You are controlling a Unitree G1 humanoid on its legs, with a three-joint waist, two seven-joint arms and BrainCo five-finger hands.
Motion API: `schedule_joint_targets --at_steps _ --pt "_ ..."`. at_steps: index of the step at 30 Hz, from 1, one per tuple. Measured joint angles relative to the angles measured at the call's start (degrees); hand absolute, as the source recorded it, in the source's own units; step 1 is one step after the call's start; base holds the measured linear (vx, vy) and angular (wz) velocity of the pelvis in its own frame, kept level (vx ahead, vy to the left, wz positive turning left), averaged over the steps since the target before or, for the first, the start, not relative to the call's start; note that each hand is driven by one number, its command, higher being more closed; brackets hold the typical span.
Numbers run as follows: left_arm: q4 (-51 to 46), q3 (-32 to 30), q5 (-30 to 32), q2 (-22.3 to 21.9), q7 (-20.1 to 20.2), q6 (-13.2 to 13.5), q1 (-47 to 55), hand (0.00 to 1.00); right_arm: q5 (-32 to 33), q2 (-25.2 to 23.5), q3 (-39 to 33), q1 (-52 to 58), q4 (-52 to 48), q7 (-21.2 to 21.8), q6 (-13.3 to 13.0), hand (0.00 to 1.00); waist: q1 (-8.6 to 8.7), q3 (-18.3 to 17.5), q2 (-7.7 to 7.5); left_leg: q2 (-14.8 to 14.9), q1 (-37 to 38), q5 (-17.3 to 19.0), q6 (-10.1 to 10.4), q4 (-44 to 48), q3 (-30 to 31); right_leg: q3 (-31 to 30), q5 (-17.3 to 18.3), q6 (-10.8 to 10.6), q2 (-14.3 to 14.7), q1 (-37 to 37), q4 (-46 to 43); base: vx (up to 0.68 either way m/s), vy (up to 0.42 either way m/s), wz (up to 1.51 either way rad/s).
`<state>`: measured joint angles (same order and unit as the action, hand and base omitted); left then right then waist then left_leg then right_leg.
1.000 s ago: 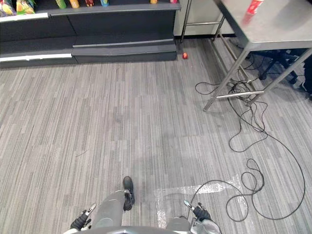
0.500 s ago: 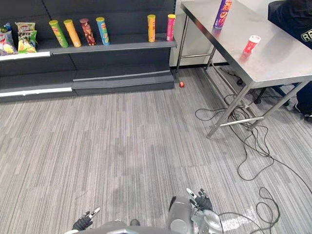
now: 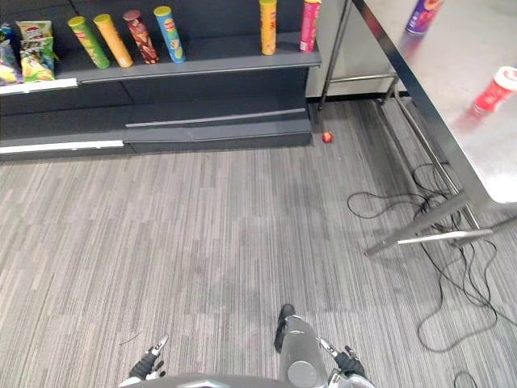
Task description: Put the gum and the chips on the shelf.
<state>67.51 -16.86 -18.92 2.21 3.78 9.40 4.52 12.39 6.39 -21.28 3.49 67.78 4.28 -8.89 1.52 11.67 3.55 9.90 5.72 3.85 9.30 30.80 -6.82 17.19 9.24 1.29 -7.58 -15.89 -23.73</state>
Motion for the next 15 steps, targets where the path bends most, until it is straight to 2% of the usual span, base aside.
schedule_joint_targets --at_steps 1,2,3,4,6,8,10,12,13,14,15 --pt "-0.4 -0.5 0.0 0.0 0.0 0.0 0.0 0.0 0.0 -0.1 0.6 0.0 -0.2 0.0 0.0 0.0 -0.07 0.0 -0.06 0.7 -2.5 -3.5 -0.1 5.3 -0.1 0.0 0.5 0.0 0.1 1.3 0.7 0.31 -0.118 0.04" --pt "-0.3 -0.5 -0.2 0.0 -0.1 0.0 0.0 0.0 0.2 -0.1 1.4 0.1 -0.6 0.0 -0.2 0.0 -0.23 0.4 -0.63 2.2 -5.8 -4.7 0.1 13.4 -0.6 -0.1 1.2 0.4 0.5 3.1 1.8 0.37 -0.093 -0.19" --pt "-0.6 -0.9 -0.8 0.0 -0.1 0.1 -0.3 0.0 1.1 -0.4 1.5 0.1 -1.3 -0.1 -0.6 0.0 -0.21 0.3 -0.4 4.4 -10.7 -0.2 -1.3 22.5 -2.3 -0.5 2.3 0.7 1.2 6.1 2.9 0.37 -0.069 -0.21" --pt "-1.2 -1.1 -1.1 0.0 0.0 0.1 -0.4 0.0 1.6 -0.6 1.6 0.2 -1.7 -0.1 -0.7 0.0 -0.22 0.3 -0.53 5.2 -13.3 2.7 -2.3 25.4 -3.9 -0.7 3.1 0.9 1.5 8.3 4.0 0.32 -0.034 -0.15" --pt "-2.8 -1.0 -1.4 -0.6 0.1 0.4 -0.4 0.0 2.0 -0.8 1.6 0.4 -1.7 -0.2 -0.7 0.0 -0.75 0.3 -0.86 5.9 -17.7 6.5 -3.6 25.0 -7.4 -1.3 3.6 0.5 1.5 11.7 5.7 0.25 0.049 -0.19" --pt "-4.0 -0.8 -2.8 -1.0 0.4 1.0 -0.4 0.0 2.9 -1.0 1.6 0.4 -1.9 -0.3 -0.8 0.0 -1.92 0.3 -0.88 5.8 -21.3 8.1 -4.8 19.6 -10.2 -2.8 4.2 -0.5 1.2 14.1 6.8 0.25 0.12 -0.41" --pt "-4.3 -0.5 -2.9 -1.1 0.4 1.7 -0.4 0.0 3.4 -1.4 1.6 0.5 -2.4 -0.4 -1.0 0.0 -2.13 0.1 -1.21 4.9 -22.5 7.9 -5.2 8.0 -11.9 -3.9 5.2 -2.3 0.1 15.5 7.2 0.29 0.239 -0.33" --pt "-4.1 -0.4 -2.8 -1.2 0.2 1.8 -0.4 0.0 3.4 -1.8 2.9 1.2 -4.1 -0.5 -1.3 0.0 -2.05 -0.2 -1.5 2.5 -22.4 4.1 -5.5 -12.7 -9.5 -5.7 7.2 -5.3 -2.1 17.5 7.5 0.34 0.325 -0.31" --pt "-4.2 -0.6 -2.9 -1.4 0.0 1.9 -0.2 0.0 3.4 -1.6 3.9 1.4 -4.3 -0.7 -1.5 0.0 -2.11 -0.5 -1.51 2.2 -22.5 2.5 -5.2 -17.2 -8.3 -6.6 8.0 -6.5 -2.7 18.0 7.5 0.36 0.385 -0.34" --pt "-4.2 -1.1 -2.9 -1.7 0.1 1.9 -0.2 0.0 3.4 -1.5 4.7 1.5 -4.2 -0.8 -1.5 0.0 -2.29 -0.8 -1.89 1.8 -22.4 -1.5 -4.3 -17.7 -7.9 -7.6 8.7 -7.7 -3.6 18.6 7.7 0.42 0.422 -0.42" --pt "-3.8 -1.7 -3.0 -1.4 0.1 2.0 -0.2 0.0 3.3 -1.9 5.1 1.6 -3.5 -0.8 -1.5 0.0 -2.71 -2.5 -2.5 0.2 -22.4 -3.9 -4.6 -16.3 -8.2 -9.2 9.0 -7.8 -4.8 19.5 9.7 0.45 0.397 -0.42"
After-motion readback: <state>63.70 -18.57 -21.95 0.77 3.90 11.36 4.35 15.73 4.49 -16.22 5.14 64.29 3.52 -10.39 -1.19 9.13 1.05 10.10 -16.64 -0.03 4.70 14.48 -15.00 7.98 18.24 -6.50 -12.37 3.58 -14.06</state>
